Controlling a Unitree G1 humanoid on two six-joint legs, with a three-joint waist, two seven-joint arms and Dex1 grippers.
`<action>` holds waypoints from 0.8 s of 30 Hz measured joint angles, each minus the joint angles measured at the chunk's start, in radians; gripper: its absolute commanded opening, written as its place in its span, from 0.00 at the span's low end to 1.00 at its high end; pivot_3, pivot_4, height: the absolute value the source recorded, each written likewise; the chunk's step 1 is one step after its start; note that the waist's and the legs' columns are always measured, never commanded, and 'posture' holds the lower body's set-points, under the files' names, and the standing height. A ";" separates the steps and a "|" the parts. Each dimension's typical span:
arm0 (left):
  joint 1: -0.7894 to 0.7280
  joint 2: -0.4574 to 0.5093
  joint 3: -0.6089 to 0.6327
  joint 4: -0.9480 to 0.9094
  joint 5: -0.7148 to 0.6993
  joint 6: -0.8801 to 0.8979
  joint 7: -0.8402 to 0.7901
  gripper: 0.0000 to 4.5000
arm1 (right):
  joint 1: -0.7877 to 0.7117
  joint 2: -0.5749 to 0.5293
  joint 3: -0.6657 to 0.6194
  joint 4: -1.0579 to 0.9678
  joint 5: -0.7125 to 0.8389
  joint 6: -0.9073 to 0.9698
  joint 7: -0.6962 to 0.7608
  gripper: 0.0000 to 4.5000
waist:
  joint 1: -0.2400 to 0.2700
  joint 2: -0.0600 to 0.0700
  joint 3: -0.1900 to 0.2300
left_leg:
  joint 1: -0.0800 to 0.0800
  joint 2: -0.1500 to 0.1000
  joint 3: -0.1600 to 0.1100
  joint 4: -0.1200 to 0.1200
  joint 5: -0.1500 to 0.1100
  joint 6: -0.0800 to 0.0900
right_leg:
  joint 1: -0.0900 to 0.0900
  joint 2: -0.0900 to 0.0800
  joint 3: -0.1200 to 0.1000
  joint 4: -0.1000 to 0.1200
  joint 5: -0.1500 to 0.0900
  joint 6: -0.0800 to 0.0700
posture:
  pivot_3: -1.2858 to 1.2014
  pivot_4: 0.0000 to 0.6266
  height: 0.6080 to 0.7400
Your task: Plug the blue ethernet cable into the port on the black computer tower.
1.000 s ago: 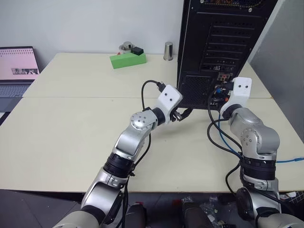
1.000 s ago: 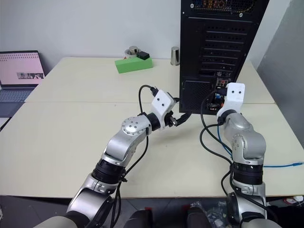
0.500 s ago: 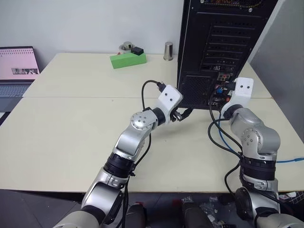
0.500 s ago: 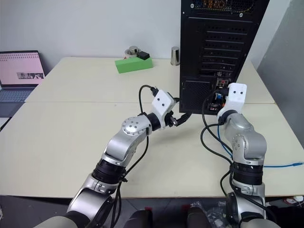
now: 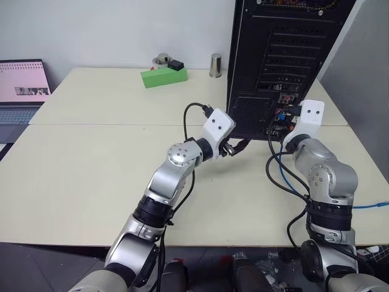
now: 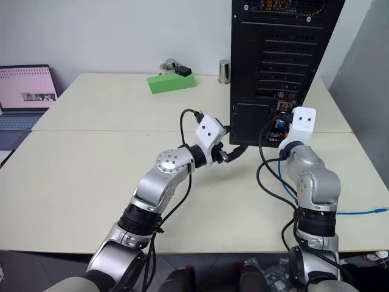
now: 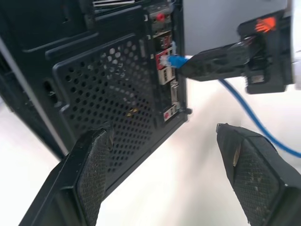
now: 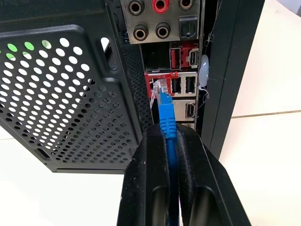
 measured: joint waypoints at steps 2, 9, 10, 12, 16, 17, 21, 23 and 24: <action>0.000 0.000 0.000 -0.012 -0.002 0.000 -0.008 0.82 | -0.004 0.000 0.000 0.004 -0.003 -0.001 0.000 0.00 | 0.000 0.000 0.000 | 0.000 0.000 0.000 0.000 0.000 0.000 | 0.000 0.000 0.000 0.000 0.000 0.000 | 0.52 0.24 1.00; -0.002 0.002 0.000 -0.017 -0.002 -0.001 -0.021 0.82 | -0.019 -0.013 0.019 0.023 -0.018 -0.006 0.014 0.00 | 0.000 0.000 0.000 | 0.000 0.000 0.000 0.000 0.000 0.000 | 0.000 0.000 0.000 0.000 0.000 0.000 | 0.52 0.24 1.00; -0.002 0.002 0.000 -0.017 -0.002 -0.001 -0.021 0.82 | -0.022 -0.014 0.022 0.025 -0.021 -0.006 0.016 0.00 | -0.001 0.000 0.000 | 0.000 0.000 0.000 0.000 0.000 0.000 | 0.000 0.000 0.000 0.000 0.000 0.000 | 0.52 0.24 1.00; -0.002 0.002 0.000 -0.017 -0.002 -0.001 -0.022 0.82 | -0.026 -0.013 0.024 0.030 -0.027 -0.005 0.019 0.00 | -0.002 0.000 0.000 | 0.000 0.000 0.000 0.000 0.000 0.000 | 0.000 0.000 0.000 0.000 0.000 0.000 | 0.52 0.24 1.00; -0.004 0.001 0.000 -0.017 -0.002 -0.001 -0.035 0.82 | -0.046 -0.009 0.023 0.046 -0.027 0.001 0.019 0.00 | -0.004 0.000 0.000 | 0.000 0.000 0.000 0.000 0.000 0.000 | 0.000 0.000 0.000 0.000 0.000 0.000 | 0.52 0.24 1.00; -0.006 0.000 0.000 -0.017 -0.002 -0.002 -0.039 0.82 | -0.052 -0.008 0.023 0.052 -0.027 0.002 0.019 0.00 | -0.005 0.000 0.000 | 0.000 0.000 0.000 0.000 0.000 0.000 | 0.000 0.000 0.000 0.000 0.000 0.000 | 0.52 0.24 1.00; -0.011 -0.012 0.018 -0.017 -0.032 -0.002 -0.050 0.82 | -0.069 -0.008 0.023 0.073 -0.027 0.003 0.023 0.00 | -0.011 0.000 0.000 | 0.000 0.000 0.000 0.000 0.000 0.000 | -0.001 0.000 0.001 0.000 0.000 0.000 | 0.52 0.24 1.00; -0.015 -0.014 0.025 -0.018 -0.042 -0.001 -0.059 0.82 | -0.073 -0.008 0.023 0.081 -0.027 0.002 0.025 0.00 | -0.012 0.000 0.000 | 0.000 0.000 0.000 0.000 0.000 0.000 | -0.001 0.000 0.001 0.000 0.000 0.000 | 0.52 0.24 1.00; -0.016 -0.015 0.035 -0.018 -0.051 -0.001 -0.060 0.82 | -0.077 -0.008 0.023 0.087 -0.027 0.002 0.027 0.00 | -0.014 0.000 0.000 | 0.000 0.000 0.001 0.000 0.000 0.000 | 0.000 0.000 0.001 0.000 0.000 0.000 | 0.52 0.24 1.00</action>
